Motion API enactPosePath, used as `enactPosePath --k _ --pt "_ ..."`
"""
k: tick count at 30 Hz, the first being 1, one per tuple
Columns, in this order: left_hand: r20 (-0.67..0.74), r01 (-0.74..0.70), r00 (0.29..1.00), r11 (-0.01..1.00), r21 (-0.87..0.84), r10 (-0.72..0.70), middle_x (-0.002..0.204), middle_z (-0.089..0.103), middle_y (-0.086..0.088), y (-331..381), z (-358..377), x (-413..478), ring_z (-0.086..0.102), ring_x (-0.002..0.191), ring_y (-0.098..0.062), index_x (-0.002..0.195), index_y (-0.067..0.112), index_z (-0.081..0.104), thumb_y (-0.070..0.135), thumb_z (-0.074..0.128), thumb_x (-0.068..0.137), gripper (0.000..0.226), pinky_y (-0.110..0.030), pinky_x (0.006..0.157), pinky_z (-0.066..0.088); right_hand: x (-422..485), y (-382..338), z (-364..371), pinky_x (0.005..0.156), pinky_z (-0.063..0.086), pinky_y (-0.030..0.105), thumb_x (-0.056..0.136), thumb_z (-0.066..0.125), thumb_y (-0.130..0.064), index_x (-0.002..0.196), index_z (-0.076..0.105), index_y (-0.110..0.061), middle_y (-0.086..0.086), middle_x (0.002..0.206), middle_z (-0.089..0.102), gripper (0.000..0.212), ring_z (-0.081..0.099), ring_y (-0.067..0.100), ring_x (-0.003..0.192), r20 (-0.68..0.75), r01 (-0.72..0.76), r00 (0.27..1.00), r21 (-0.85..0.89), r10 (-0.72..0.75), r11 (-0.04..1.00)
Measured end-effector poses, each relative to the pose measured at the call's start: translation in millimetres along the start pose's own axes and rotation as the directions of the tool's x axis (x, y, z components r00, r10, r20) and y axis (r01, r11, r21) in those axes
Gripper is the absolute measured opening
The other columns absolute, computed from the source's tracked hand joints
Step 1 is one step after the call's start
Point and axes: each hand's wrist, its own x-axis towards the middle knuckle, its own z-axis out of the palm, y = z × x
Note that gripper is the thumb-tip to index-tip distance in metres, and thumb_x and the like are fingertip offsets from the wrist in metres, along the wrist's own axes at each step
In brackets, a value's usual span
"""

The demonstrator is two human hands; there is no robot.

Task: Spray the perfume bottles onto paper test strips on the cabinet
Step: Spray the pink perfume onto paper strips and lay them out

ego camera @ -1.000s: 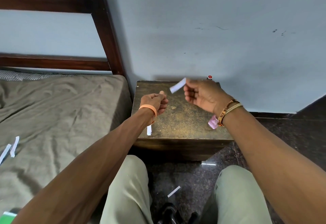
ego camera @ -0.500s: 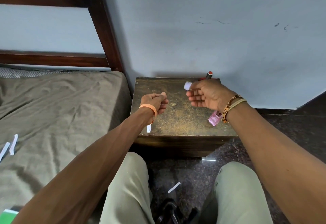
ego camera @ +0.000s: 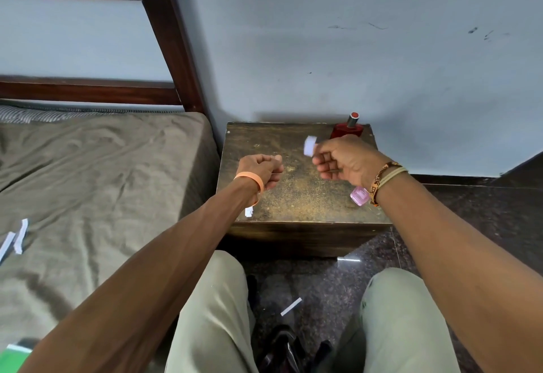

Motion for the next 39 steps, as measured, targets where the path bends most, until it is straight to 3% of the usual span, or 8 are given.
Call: enactPosePath --k 4,13,17,21,27,32,36,39 --pt "-0.005 0.022 1.000 1.000 0.013 -0.022 0.079 0.070 -0.005 -5 1 7 0.063 0.065 -0.013 0.090 0.012 0.065 0.017 0.067 0.088 0.006 -0.023 0.055 0.053 11 9 3 0.070 0.056 0.032 0.095 0.061 -0.017 0.094 0.069 -0.002 0.008 0.077 0.067 0.016 0.063 0.017 0.068 0.047 -0.028 0.998 -0.005 0.028 1.000" --pt "0.023 0.003 1.000 1.000 0.024 -0.003 0.085 0.069 -0.013 -7 -2 39 0.061 0.065 -0.016 0.097 0.004 0.066 0.006 0.069 0.085 0.012 -0.026 0.058 0.052 68 18 20 0.062 0.055 0.031 0.099 0.056 -0.015 0.097 0.064 -0.005 0.008 0.079 0.063 0.013 0.060 0.018 0.067 -0.087 0.012 0.995 -0.325 -0.043 0.946" --pt "0.004 -0.008 1.000 0.995 0.104 0.007 0.082 0.069 -0.011 -12 1 66 0.063 0.070 -0.019 0.081 0.014 0.067 0.008 0.071 0.084 0.008 -0.033 0.069 0.058 101 20 29 0.066 0.056 0.032 0.099 0.056 -0.017 0.100 0.066 -0.003 0.009 0.083 0.066 0.016 0.061 0.017 0.068 -0.073 0.017 0.996 -0.396 -0.050 0.918" --pt "-0.033 0.012 0.999 0.995 0.097 -0.009 0.075 0.068 -0.009 -17 4 92 0.064 0.067 -0.019 0.078 0.014 0.065 0.006 0.069 0.085 0.011 -0.031 0.064 0.058 135 21 35 0.067 0.056 0.032 0.099 0.055 -0.017 0.104 0.067 -0.001 0.014 0.092 0.069 0.021 0.062 0.019 0.074 -0.083 0.024 0.994 -0.475 -0.072 0.880" --pt "-0.100 0.028 0.995 0.996 0.083 -0.020 0.083 0.070 -0.013 -23 5 130 0.064 0.067 -0.017 0.076 0.015 0.063 0.006 0.066 0.087 0.015 -0.029 0.065 0.058 181 28 40 0.061 0.053 0.028 0.099 0.055 -0.018 0.084 0.065 -0.013 0.012 0.092 0.070 0.019 0.062 0.020 0.076 -0.125 0.012 0.987 -0.562 -0.100 0.827" --pt "-0.134 -0.009 0.990 0.976 0.218 0.039 0.076 0.069 -0.010 -34 4 149 0.066 0.068 -0.020 0.073 0.018 0.064 0.008 0.071 0.084 0.016 -0.035 0.072 0.061 209 39 51 0.073 0.058 0.036 0.098 0.056 -0.016 0.078 0.068 -0.014 0.003 0.086 0.067 0.023 0.063 0.021 0.077 -0.135 0.032 0.978 -0.652 -0.158 0.757" --pt "-0.142 -0.031 0.987 0.966 0.257 0.069 0.078 0.072 -0.012 -35 5 160 0.071 0.071 -0.024 0.075 0.016 0.068 0.008 0.073 0.082 0.011 -0.040 0.070 0.061 220 45 51 0.064 0.048 0.029 0.096 0.058 -0.013 0.089 0.074 -0.008 0.005 0.085 0.067 0.019 0.059 0.018 0.074 -0.167 0.033 0.965 -0.692 -0.205 0.722" --pt "-0.137 -0.074 0.982 0.934 0.351 0.129 0.080 0.073 -0.008 -35 9 165 0.072 0.073 -0.022 0.082 0.015 0.073 0.015 0.076 0.080 0.004 -0.038 0.070 0.061 224 47 48 0.069 0.049 0.030 0.095 0.061 -0.015 0.092 0.076 -0.008 0.008 0.093 0.072 0.017 0.061 0.019 0.079 -0.196 0.026 0.954 -0.698 -0.226 0.716"
